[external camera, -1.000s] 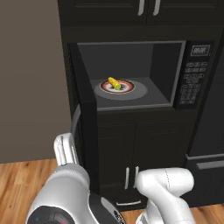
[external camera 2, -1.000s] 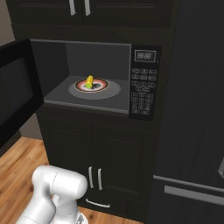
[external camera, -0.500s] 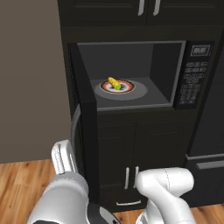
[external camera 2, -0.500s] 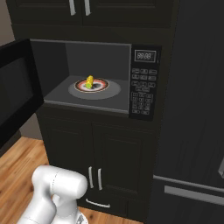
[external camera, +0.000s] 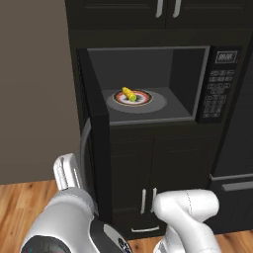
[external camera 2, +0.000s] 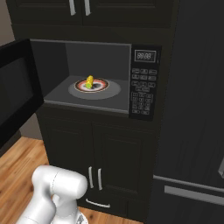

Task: Pick the corn from the counter and place it in the microwave. Then turn on the microwave.

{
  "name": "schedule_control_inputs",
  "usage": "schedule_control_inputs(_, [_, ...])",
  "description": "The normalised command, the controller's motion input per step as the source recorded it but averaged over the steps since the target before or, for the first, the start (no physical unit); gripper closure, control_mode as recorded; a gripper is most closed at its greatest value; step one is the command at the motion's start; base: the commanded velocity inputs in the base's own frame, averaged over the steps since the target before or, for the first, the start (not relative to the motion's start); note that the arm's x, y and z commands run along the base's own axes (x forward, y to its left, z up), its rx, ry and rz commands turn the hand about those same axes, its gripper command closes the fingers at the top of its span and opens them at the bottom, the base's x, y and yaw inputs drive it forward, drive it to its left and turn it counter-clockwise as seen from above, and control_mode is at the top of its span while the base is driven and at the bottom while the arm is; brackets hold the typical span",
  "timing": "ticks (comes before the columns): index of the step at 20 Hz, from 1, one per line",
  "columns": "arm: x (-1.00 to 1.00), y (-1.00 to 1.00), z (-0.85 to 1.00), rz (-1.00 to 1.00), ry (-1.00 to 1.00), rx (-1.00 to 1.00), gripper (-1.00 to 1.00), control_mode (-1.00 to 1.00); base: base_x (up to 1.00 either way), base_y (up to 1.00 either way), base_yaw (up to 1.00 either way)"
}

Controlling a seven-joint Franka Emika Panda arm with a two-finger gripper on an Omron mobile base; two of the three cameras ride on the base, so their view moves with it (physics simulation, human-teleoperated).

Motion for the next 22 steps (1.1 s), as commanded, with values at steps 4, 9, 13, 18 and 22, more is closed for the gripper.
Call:
schedule_control_inputs(4, [0.26,0.07,0.0,-0.01,0.0,0.0,-1.0,-1.0,0.0,0.0,0.0])
schedule_control_inputs(9, [0.23,0.15,-0.07,0.0,0.03,0.0,-1.0,-1.0,0.0,0.0,0.0])
schedule_control_inputs(13, [0.18,0.21,-0.07,0.0,0.01,0.0,-1.0,-1.0,0.0,0.0,0.0])
schedule_control_inputs(18, [0.06,0.0,0.0,0.0,0.01,0.0,-1.0,-1.0,0.0,0.0,0.0])
schedule_control_inputs(22, [0.0,-0.06,0.0,0.0,0.0,0.0,-1.0,-1.0,0.0,0.0,0.0])
